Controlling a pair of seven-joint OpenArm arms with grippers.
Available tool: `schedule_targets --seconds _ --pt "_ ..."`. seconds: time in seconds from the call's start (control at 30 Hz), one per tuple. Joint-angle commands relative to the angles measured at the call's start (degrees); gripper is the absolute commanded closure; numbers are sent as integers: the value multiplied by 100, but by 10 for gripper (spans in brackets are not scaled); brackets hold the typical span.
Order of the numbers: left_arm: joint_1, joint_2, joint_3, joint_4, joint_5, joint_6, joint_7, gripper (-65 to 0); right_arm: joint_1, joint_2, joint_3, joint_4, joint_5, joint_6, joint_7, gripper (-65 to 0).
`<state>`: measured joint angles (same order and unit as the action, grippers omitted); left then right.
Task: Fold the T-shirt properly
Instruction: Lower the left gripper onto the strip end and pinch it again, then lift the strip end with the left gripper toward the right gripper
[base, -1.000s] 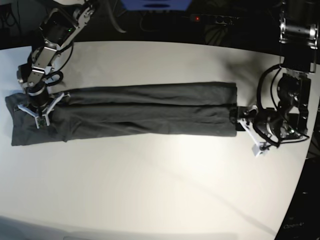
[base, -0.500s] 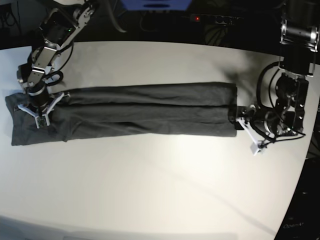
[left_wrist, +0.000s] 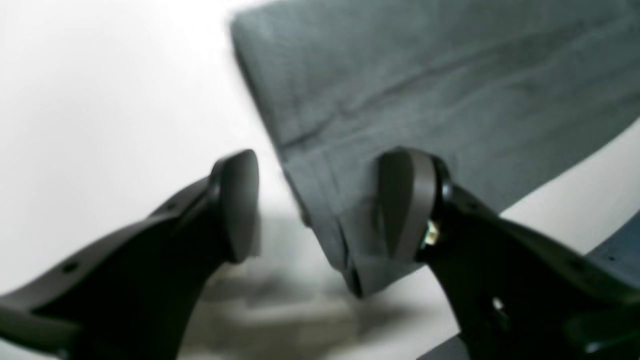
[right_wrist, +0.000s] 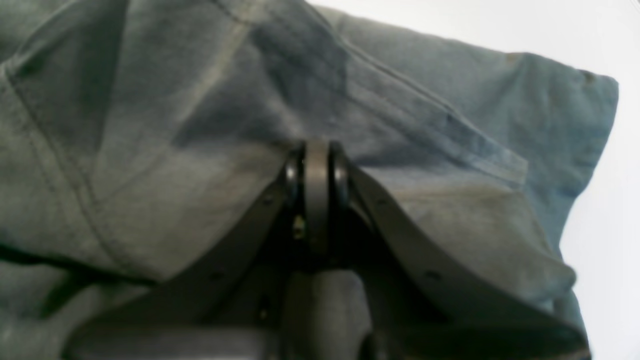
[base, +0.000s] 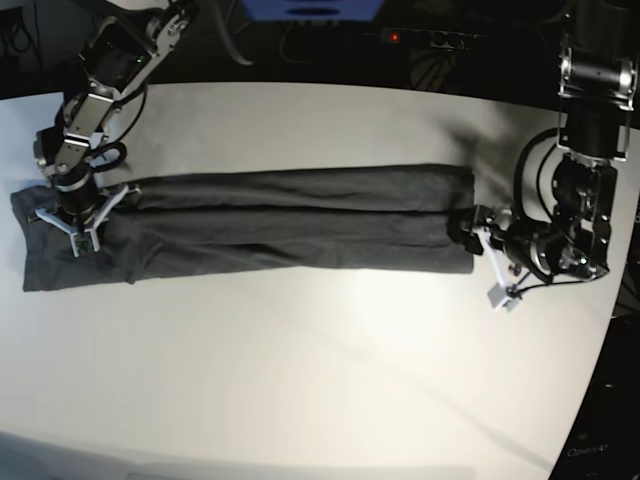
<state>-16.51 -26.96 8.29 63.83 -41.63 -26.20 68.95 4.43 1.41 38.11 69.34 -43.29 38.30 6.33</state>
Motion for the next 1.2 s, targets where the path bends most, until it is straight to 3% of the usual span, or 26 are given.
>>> schedule_targets --seconds 0.0,0.3,0.5,0.87,1.17 --pt "126 19 54 -111 176 39 573 -383 -16 13 -17 -20 -203 170 -329 -4" --pt "275 89 45 -155 167 31 705 -383 -16 13 -17 -29 -203 170 -329 -4" --pt "478 309 -579 -533 211 31 758 -383 -16 13 -17 -29 -194 170 -329 -4" --pt "504 371 -632 -682 185 31 696 -383 -16 13 -17 -29 -194 170 -312 -4" --pt "574 731 -640 -682 220 39 696 -379 -43 4 -17 -29 -194 170 -101 -4"
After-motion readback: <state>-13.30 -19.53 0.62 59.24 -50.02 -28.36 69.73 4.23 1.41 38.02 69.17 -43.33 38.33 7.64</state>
